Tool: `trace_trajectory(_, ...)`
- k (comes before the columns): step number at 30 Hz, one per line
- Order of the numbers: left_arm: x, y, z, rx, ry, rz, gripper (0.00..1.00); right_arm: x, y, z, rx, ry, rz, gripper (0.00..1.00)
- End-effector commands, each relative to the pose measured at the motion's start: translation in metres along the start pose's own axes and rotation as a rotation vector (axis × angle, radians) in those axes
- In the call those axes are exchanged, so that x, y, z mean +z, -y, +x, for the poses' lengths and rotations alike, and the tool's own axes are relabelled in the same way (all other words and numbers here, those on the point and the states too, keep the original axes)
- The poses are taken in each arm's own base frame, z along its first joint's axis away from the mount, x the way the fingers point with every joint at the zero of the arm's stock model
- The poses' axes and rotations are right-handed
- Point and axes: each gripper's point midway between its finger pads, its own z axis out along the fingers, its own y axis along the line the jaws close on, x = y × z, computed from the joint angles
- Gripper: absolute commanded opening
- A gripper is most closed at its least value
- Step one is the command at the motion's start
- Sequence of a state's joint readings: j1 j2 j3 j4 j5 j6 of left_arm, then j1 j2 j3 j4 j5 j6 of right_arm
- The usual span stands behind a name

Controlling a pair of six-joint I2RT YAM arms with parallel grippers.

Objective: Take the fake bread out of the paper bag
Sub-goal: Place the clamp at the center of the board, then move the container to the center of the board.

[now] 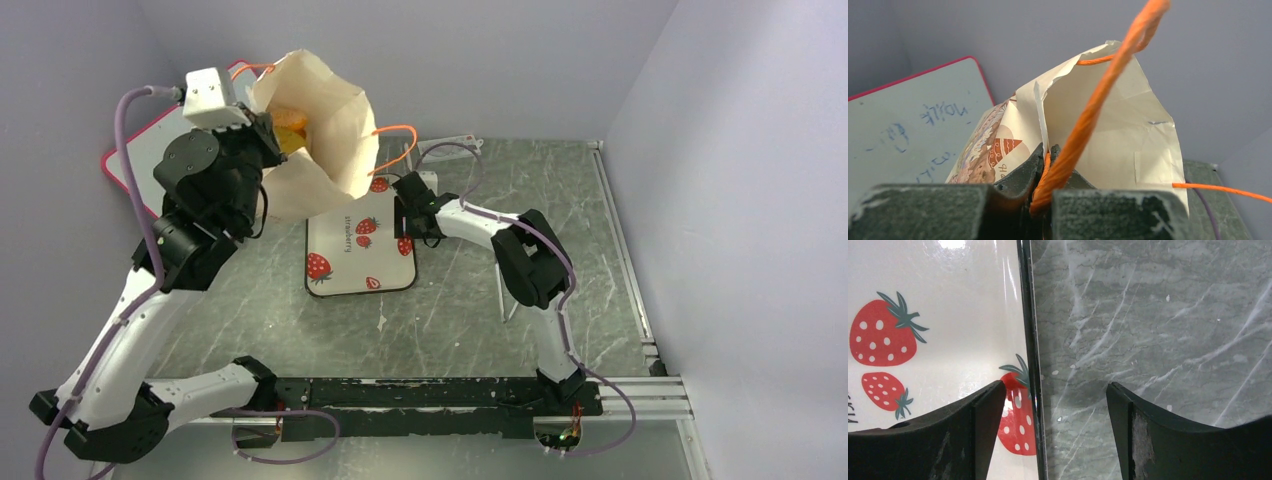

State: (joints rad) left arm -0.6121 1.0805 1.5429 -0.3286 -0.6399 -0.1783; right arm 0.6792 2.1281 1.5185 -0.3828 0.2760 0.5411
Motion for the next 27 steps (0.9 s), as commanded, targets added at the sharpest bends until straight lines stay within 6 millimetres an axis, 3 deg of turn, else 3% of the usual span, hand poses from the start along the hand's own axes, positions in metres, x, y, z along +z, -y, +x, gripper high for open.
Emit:
trace_trajectory(1, -0.016, -0.023, -0.008, -0.032, 0.018, -0.064, 0.07, 0.005, -0.004, 0.005, -0.011, -0.016, -0.011, 0.78)
trace_trajectory(5, -0.026, -0.033, -0.004, -0.038, 0.007, -0.087, 0.07, -0.001, -0.007, 0.002, -0.012, 0.013, -0.026, 0.78)
trace_trajectory(11, -0.035, -0.044, 0.005, -0.054, -0.004, -0.113, 0.07, 0.023, -0.01, 0.016, -0.051, -0.065, -0.002, 0.75)
trace_trajectory(13, -0.037, -0.047, 0.009, -0.057, -0.01, -0.119, 0.07, 0.029, -0.01, 0.024, -0.065, -0.092, -0.003, 0.66)
trace_trajectory(20, -0.038, -0.05, 0.031, -0.071, -0.04, -0.123, 0.07, 0.041, 0.007, 0.062, -0.078, -0.207, 0.051, 0.16)
trace_trajectory(27, -0.039, -0.049, 0.04, -0.069, -0.055, -0.113, 0.07, 0.024, 0.03, 0.092, -0.039, -0.271, 0.101, 0.01)
